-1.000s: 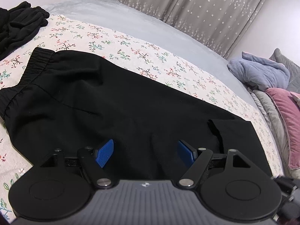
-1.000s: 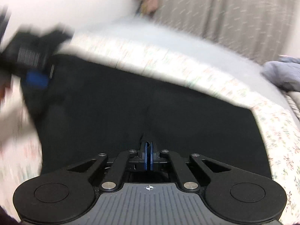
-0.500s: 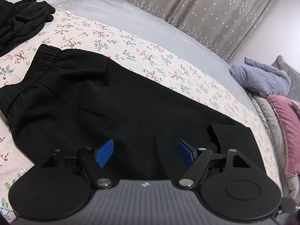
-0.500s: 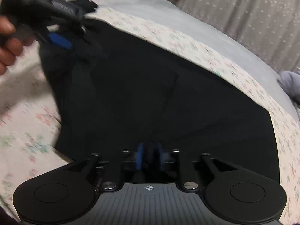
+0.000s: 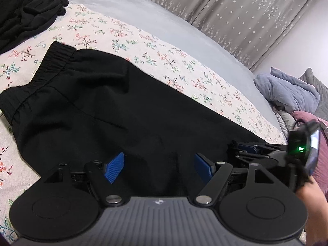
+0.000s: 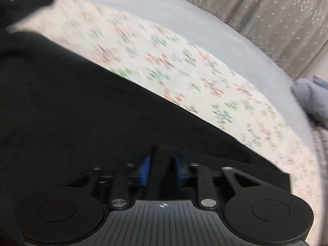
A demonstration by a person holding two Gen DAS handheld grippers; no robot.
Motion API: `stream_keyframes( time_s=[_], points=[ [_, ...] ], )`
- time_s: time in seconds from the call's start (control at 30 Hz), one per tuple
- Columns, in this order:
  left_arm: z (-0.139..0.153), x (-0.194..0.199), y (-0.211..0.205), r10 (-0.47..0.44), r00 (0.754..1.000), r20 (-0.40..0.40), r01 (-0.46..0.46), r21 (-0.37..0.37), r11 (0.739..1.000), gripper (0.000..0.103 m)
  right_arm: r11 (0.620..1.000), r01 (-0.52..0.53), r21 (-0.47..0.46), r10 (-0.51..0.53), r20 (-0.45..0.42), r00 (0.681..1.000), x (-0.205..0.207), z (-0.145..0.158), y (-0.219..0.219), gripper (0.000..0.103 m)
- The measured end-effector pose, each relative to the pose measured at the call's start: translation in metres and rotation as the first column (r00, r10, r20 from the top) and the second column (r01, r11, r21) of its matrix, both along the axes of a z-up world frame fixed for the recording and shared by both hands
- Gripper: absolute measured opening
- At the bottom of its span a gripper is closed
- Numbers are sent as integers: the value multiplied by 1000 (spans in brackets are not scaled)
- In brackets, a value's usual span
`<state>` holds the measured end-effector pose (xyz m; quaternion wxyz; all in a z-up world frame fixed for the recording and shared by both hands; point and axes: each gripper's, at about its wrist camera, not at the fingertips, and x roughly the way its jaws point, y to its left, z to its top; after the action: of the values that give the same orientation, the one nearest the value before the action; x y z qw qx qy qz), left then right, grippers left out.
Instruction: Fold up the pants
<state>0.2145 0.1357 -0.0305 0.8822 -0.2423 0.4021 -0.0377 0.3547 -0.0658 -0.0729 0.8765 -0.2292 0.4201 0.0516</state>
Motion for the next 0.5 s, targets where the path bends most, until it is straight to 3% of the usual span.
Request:
stream_keyframes(
  time_s=[0.03, 0.13, 0.3, 0.43, 0.5],
  points=[
    [-1, 0, 2, 1, 1000, -8, -1, -5, 1000, 92, 1000, 15, -1, -15, 4, 1000, -2, -3, -1, 7],
    [-1, 0, 7, 4, 1000, -20, -4, -26, 1000, 92, 998, 58, 35, -60, 48, 997, 5, 2, -14, 2],
    [0, -1, 11, 19, 1000, -23, -19, -31, 999, 92, 960, 156, 231, -184, 107, 977, 17, 18, -34, 2],
    [-1, -1, 10, 20, 999, -25, -21, -22, 1000, 92, 948, 166, 272, -192, 71, 979, 33, 8, -37, 3],
    [-2, -2, 10, 19, 999, -29, -19, -23, 1000, 92, 949, 143, 281, -158, 32, 987, 38, -1, -33, 11]
  ],
)
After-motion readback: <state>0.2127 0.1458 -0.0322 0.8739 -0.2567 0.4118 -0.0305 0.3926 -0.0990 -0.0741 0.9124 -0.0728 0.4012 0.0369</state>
